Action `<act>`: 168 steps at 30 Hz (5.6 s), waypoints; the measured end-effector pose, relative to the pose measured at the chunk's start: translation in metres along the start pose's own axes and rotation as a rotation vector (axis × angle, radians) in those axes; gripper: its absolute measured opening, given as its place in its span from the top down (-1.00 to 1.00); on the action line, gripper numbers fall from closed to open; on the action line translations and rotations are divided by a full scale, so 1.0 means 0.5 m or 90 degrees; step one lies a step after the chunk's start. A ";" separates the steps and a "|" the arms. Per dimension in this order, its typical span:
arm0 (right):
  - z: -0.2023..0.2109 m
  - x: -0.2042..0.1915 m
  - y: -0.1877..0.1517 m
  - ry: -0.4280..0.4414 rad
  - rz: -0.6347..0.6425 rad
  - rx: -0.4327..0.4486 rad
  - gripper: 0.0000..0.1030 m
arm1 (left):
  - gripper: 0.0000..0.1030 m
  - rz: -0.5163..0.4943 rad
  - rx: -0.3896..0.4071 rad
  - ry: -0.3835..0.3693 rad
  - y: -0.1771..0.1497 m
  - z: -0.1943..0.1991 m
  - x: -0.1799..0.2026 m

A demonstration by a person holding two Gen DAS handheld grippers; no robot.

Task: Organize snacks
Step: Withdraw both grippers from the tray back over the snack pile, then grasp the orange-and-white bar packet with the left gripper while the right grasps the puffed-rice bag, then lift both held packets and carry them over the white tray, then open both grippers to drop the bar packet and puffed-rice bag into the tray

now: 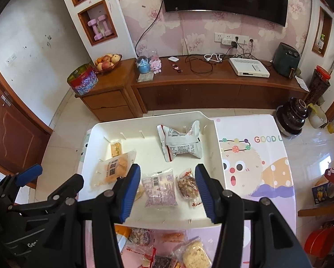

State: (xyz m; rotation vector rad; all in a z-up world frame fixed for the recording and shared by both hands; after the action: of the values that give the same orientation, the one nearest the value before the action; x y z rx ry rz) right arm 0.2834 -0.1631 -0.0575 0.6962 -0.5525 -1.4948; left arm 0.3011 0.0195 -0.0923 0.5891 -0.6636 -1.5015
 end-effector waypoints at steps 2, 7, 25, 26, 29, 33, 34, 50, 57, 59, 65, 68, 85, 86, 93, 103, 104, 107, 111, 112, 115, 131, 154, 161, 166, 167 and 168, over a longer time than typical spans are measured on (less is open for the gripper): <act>0.019 -0.001 -0.001 -0.002 0.000 0.007 0.00 | -0.93 -0.002 0.006 -0.002 -0.002 0.016 0.002; 0.072 0.001 -0.012 -0.005 0.000 0.024 0.00 | -0.92 -0.010 0.019 -0.019 -0.020 0.065 0.008; 0.219 0.055 -0.164 -0.031 0.002 0.029 0.00 | -0.92 -0.010 -0.002 -0.092 -0.178 0.180 -0.014; 0.219 0.063 -0.176 -0.035 0.000 0.023 0.00 | -0.92 -0.010 -0.006 -0.093 -0.191 0.179 -0.015; 0.211 0.083 -0.207 -0.041 -0.007 0.004 0.00 | -0.93 -0.018 -0.026 -0.092 -0.231 0.172 -0.014; 0.191 0.099 -0.260 -0.036 -0.016 -0.032 0.00 | -0.92 -0.026 -0.064 -0.085 -0.277 0.144 -0.015; 0.183 0.102 -0.275 -0.037 -0.015 -0.043 0.00 | -0.92 -0.026 -0.077 -0.083 -0.291 0.133 -0.016; 0.013 0.135 -0.445 0.019 0.016 -0.203 0.00 | -0.88 -0.009 -0.218 -0.038 -0.414 -0.032 -0.013; -0.041 0.122 -0.474 0.036 0.060 -0.236 0.00 | -0.76 0.009 -0.240 -0.019 -0.427 -0.083 -0.010; -0.052 0.118 -0.473 0.039 0.071 -0.234 -0.06 | -0.71 0.013 -0.246 -0.013 -0.429 -0.096 -0.011; -0.084 0.113 -0.477 0.052 0.083 -0.246 -0.20 | -0.48 0.043 -0.273 -0.004 -0.445 -0.134 -0.015; -0.101 0.113 -0.482 0.057 0.079 -0.258 -0.21 | -0.32 0.056 -0.287 -0.004 -0.456 -0.149 -0.014; -0.085 0.127 -0.500 0.037 0.080 -0.259 -0.09 | 0.16 0.046 -0.291 0.002 -0.464 -0.159 -0.032; -0.082 0.128 -0.500 0.037 0.076 -0.257 -0.09 | 0.16 0.045 -0.287 0.002 -0.463 -0.155 -0.028; -0.035 0.131 -0.495 0.033 0.049 -0.233 -0.09 | 0.17 0.020 -0.243 -0.017 -0.445 -0.066 -0.030; 0.068 0.084 -0.453 0.041 0.029 -0.182 -0.09 | 0.17 -0.007 -0.184 -0.076 -0.406 0.076 -0.002; 0.077 0.074 -0.451 0.043 0.028 -0.176 -0.09 | 0.17 -0.008 -0.180 -0.081 -0.405 0.090 0.007; 0.113 0.062 -0.436 0.054 0.025 -0.158 -0.09 | 0.17 -0.013 -0.165 -0.098 -0.398 0.128 0.014; 0.166 0.040 -0.420 0.065 0.021 -0.134 -0.09 | 0.17 -0.018 -0.139 -0.120 -0.383 0.177 0.017; 0.178 0.036 -0.416 0.069 0.021 -0.128 -0.09 | 0.17 -0.019 -0.131 -0.124 -0.376 0.187 0.019; 0.200 0.018 -0.397 0.076 0.026 -0.108 -0.09 | 0.16 -0.026 -0.101 -0.134 -0.354 0.213 0.029; 0.285 -0.032 -0.123 0.052 0.077 0.060 -0.09 | 0.16 -0.075 0.074 -0.106 -0.127 0.295 0.056; 0.121 0.023 0.203 0.040 -0.011 0.128 -0.09 | 0.15 -0.016 0.101 -0.049 0.134 0.099 0.051; 0.009 0.032 0.162 0.028 0.000 0.060 -0.10 | 0.15 -0.010 0.041 -0.052 0.105 -0.011 0.063; -0.059 0.039 0.117 0.026 -0.004 0.008 -0.10 | 0.15 -0.002 -0.014 -0.054 0.066 -0.088 0.067; -0.072 0.040 0.107 0.024 -0.003 -0.003 -0.10 | 0.15 0.001 -0.025 -0.055 0.056 -0.100 0.069; -0.082 0.040 0.099 0.022 -0.003 -0.012 -0.10 | 0.15 0.004 -0.033 -0.056 0.050 -0.110 0.069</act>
State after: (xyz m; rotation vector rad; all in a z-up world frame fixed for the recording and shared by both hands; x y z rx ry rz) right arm 0.3477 -0.1825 -0.0523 0.7086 -0.5103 -1.4870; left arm 0.3565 -0.0179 -0.1113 0.4821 -0.6914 -1.5409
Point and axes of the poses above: each gripper's, at about its wrist camera, not at the fingertips, and z roughly against the way its jaws point, x to its right, y to its top, the point moved 5 cm from there along -z, roughly the way its jaws point, and after that the axes turned 14 degrees about x, right-handed, at the moved point
